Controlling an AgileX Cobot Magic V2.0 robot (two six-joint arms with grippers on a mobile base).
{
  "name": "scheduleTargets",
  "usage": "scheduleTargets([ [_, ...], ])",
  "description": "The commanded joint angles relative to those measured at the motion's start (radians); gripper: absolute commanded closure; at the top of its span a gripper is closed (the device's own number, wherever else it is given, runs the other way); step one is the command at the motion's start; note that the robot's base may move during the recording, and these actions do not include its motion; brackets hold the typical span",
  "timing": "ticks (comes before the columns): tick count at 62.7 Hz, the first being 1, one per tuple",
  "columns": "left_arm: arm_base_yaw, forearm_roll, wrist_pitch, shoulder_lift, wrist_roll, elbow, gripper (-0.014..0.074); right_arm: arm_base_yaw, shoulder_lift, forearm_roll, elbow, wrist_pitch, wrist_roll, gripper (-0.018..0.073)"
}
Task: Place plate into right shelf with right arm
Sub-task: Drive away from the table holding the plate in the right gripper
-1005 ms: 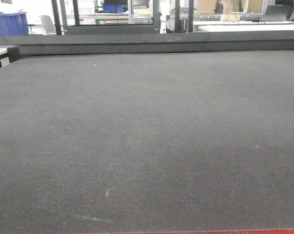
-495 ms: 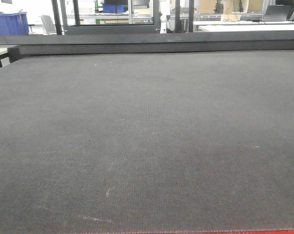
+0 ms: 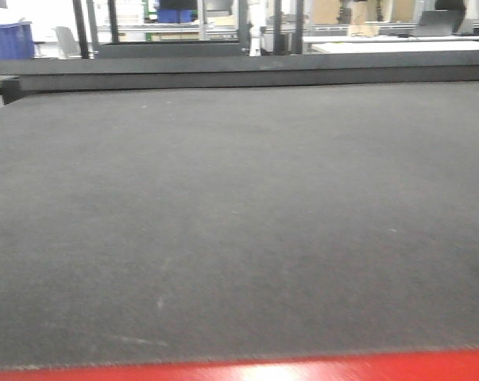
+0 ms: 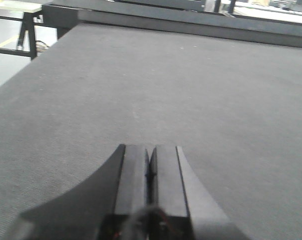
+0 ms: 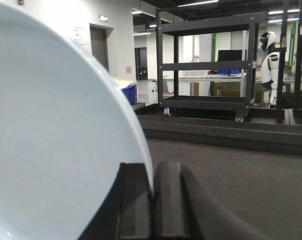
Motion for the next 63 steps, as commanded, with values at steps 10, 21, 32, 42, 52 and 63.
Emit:
scheduleTargets([
  [10, -0.007, -0.002, -0.084, -0.004, -0.006, 0.01, 0.0643, -0.003, 0.011, -0.01, -0.028, -0.107, 0.002, 0.0503],
  [21, -0.007, -0.002, -0.084, -0.004, -0.006, 0.01, 0.0643, -0.003, 0.011, -0.01, -0.028, -0.107, 0.002, 0.0503],
  [32, -0.007, -0.002, -0.084, -0.004, -0.006, 0.01, 0.0643, -0.003, 0.011, -0.01, -0.028, -0.107, 0.002, 0.0503],
  [42, -0.007, -0.002, -0.084, -0.004, -0.006, 0.01, 0.0643, -0.003, 0.011, -0.01, -0.028, -0.107, 0.002, 0.0503],
  [52, -0.007, -0.002, -0.084, -0.004, -0.006, 0.01, 0.0643, -0.003, 0.011, -0.01, -0.028, -0.108, 0.002, 0.0503],
  [63, -0.007, -0.002, -0.084, -0.004, -0.006, 0.01, 0.0643, -0.003, 0.011, -0.01, -0.028, -0.108, 0.002, 0.0503],
])
